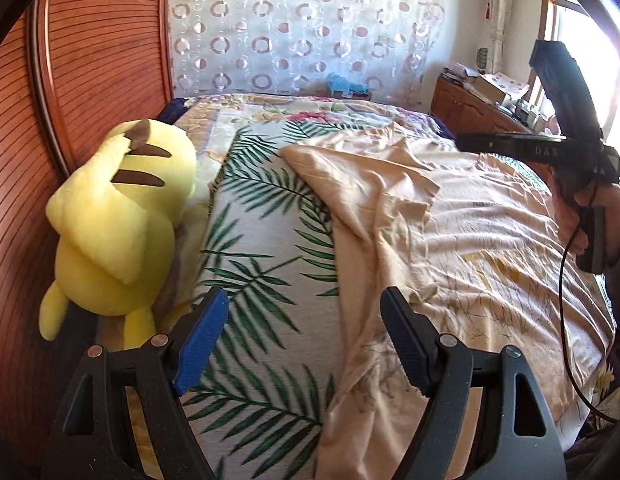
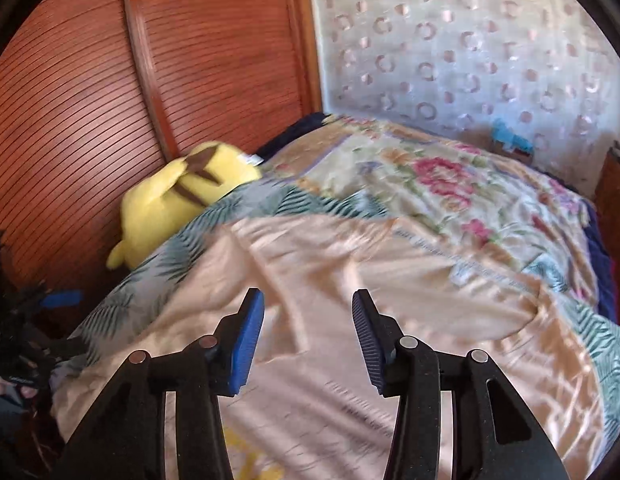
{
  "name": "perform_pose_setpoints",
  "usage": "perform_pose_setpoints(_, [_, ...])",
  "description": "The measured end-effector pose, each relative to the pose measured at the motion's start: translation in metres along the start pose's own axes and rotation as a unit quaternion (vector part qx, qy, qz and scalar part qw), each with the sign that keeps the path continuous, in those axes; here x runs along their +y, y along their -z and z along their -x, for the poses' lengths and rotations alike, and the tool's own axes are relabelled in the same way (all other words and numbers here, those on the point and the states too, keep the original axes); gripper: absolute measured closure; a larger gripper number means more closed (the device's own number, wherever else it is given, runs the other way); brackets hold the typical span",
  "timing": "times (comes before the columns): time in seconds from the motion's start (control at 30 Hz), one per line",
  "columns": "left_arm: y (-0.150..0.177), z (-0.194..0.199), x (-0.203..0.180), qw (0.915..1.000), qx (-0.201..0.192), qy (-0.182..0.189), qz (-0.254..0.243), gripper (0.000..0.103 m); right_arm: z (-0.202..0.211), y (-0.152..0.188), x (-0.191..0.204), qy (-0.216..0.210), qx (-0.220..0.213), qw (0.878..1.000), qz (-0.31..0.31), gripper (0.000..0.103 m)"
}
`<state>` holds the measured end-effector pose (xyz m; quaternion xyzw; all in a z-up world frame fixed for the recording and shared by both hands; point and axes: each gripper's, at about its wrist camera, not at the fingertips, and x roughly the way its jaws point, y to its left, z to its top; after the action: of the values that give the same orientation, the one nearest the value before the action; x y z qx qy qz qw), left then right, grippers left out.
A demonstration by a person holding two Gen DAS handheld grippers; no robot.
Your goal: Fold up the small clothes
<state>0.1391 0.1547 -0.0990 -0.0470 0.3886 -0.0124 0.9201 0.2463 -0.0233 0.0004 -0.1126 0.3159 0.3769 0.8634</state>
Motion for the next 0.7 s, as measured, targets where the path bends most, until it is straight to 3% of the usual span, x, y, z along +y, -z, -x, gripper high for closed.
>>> perform_pose_setpoints(0.3, [0.004,0.005,0.006,0.9999,0.000,-0.017,0.004,0.024,-0.015,0.023,0.026,-0.079,0.061,0.995,0.001,0.055])
perform_pose_setpoints(0.57, [0.008,0.014,0.011,0.9997,-0.011,-0.018,0.010,0.024,-0.028,0.039,0.054,-0.109,0.093,0.989,0.026,0.056])
perform_pose_setpoints(0.7, [0.010,0.019,0.012,0.9997,-0.014,-0.019,0.012,0.024,-0.036,0.047,0.060,-0.096,0.103,0.989,0.040,0.069])
